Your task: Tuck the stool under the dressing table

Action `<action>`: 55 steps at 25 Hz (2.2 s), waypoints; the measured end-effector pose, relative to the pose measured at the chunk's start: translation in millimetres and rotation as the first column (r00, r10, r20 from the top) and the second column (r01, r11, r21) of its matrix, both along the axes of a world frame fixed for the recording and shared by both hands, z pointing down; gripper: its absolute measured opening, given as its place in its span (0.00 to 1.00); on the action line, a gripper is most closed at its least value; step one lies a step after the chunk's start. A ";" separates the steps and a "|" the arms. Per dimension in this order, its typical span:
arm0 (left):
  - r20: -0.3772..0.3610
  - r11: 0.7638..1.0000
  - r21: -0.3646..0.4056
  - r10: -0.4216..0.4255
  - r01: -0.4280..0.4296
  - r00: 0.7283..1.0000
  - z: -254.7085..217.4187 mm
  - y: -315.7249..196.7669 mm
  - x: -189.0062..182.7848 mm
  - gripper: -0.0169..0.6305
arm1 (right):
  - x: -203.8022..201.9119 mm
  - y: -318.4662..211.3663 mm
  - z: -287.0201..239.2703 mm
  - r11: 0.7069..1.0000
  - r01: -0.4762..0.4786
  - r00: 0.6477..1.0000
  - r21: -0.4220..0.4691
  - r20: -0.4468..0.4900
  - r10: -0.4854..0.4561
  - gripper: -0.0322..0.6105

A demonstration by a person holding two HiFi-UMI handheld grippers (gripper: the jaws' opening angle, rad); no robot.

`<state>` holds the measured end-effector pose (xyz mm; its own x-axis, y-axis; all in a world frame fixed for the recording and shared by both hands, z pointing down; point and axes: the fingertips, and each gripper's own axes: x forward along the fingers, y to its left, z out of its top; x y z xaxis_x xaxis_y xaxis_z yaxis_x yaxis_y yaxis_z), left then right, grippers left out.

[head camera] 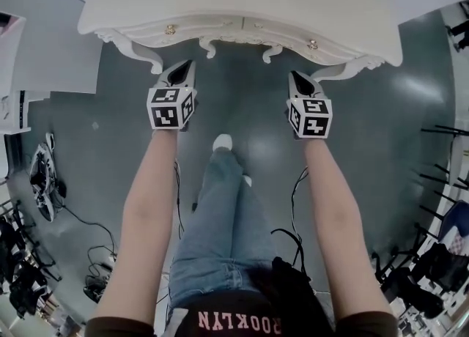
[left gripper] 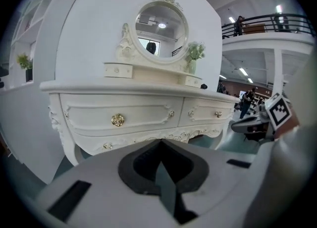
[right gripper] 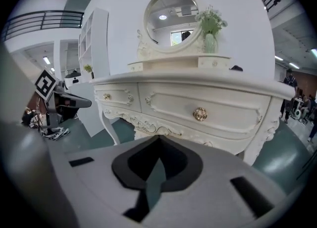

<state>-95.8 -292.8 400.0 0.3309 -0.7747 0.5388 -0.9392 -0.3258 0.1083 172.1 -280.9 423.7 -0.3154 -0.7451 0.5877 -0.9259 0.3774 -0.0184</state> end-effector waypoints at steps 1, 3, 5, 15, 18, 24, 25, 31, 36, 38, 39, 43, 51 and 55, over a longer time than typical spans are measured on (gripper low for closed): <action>0.001 1.000 0.006 -0.006 0.006 1.000 -12.4 1.4 -2.2 0.03 | 0.8 1.8 -12.3 1.000 -0.005 1.000 0.005 0.002 0.005 0.05; 0.001 1.000 0.026 -0.012 0.012 1.000 -39.1 4.5 -4.8 0.03 | 4.0 6.0 -38.6 1.000 -0.016 1.000 0.017 0.006 0.016 0.05; -0.002 0.998 0.054 -0.015 0.015 1.000 -66.8 7.8 -5.6 0.03 | 6.6 9.5 -65.7 0.999 -0.021 1.000 0.039 0.016 0.020 0.05; -0.015 0.965 0.262 0.005 -0.001 1.000 -203.6 27.0 -11.6 0.03 | 14.6 26.5 -209.1 0.968 -0.064 0.994 0.242 0.102 0.040 0.05; -0.007 0.945 0.328 0.010 -0.007 1.000 -240.5 29.5 -16.1 0.03 | 15.2 31.1 -250.6 0.948 -0.064 0.993 0.313 0.115 0.030 0.05; -0.045 0.885 0.465 0.046 -0.020 0.998 -315.6 39.3 -17.3 0.03 | 13.7 47.1 -330.0 0.890 -0.065 0.991 0.452 0.134 0.004 0.05; -0.041 0.873 0.488 0.058 -0.030 0.997 -326.1 41.9 -16.3 0.03 | 12.2 50.4 -342.1 0.877 -0.063 0.991 0.476 0.137 -0.003 0.05; 0.007 0.814 0.577 0.085 -0.074 0.996 -370.7 56.7 -13.8 0.03 | -1.9 71.3 -389.9 0.811 -0.014 0.993 0.585 0.103 -0.057 0.05; -0.020 0.788 0.613 0.093 -0.061 0.995 -404.9 64.2 -14.1 0.03 | -10.4 86.4 -429.3 0.738 0.027 0.996 0.674 0.044 -0.077 0.05; -0.017 0.779 0.623 0.096 -0.065 0.995 -414.3 70.3 -12.0 0.03 | -9.8 93.3 -442.8 0.720 0.009 0.996 0.693 0.059 -0.070 0.05; -0.011 0.776 0.627 0.095 -0.067 0.995 -417.6 73.1 -11.3 0.03 | -10.0 96.3 -446.8 0.717 0.007 0.996 0.697 0.059 -0.066 0.05; 0.002 0.763 0.642 0.087 -0.068 0.996 -423.8 77.2 -11.1 0.03 | -10.5 100.4 -448.8 0.722 -0.010 0.997 0.691 0.065 -0.049 0.05; -0.001 0.752 0.659 0.030 -0.022 1.000 -425.7 80.2 -31.1 0.03 | -10.8 99.3 -439.5 0.744 -0.059 0.996 0.665 0.090 -0.001 0.05; 0.007 0.743 0.669 0.038 -0.033 0.999 -429.1 83.4 -30.5 0.03 | -10.1 101.1 -438.6 0.743 -0.064 0.997 0.666 0.081 0.013 0.05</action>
